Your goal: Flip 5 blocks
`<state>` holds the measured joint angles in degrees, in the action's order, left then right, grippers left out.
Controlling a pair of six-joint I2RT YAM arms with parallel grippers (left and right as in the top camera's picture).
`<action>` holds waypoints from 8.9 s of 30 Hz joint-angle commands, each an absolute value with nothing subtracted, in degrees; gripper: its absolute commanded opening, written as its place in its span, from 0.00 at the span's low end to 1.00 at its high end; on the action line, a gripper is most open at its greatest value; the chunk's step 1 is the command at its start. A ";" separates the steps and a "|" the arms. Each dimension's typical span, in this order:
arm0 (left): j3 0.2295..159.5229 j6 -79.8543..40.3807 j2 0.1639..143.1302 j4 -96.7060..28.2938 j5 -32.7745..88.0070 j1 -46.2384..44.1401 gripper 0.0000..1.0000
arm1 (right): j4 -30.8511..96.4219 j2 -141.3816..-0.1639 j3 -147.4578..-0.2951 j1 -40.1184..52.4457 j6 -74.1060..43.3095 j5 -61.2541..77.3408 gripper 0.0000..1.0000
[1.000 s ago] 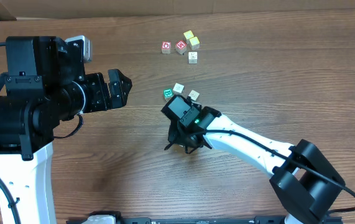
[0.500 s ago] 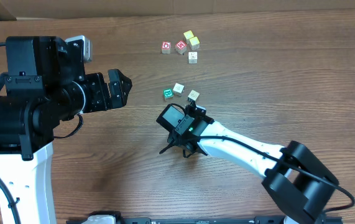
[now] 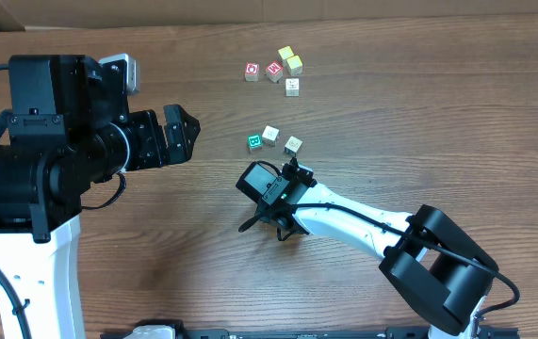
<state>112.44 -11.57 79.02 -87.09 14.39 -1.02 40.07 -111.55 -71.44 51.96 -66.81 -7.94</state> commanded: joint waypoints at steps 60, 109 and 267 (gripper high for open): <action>113.51 -10.90 78.74 -86.98 14.63 -0.67 1.00 | 47.03 -111.35 -87.20 39.24 -41.52 -10.26 0.63; 113.51 -10.90 78.74 -86.98 14.63 -0.67 1.00 | 59.48 -114.32 -97.27 36.05 -15.90 4.05 0.27; 113.51 -10.90 78.74 -87.00 14.66 -0.67 1.00 | 57.52 -120.66 -93.71 44.71 -37.87 0.14 0.08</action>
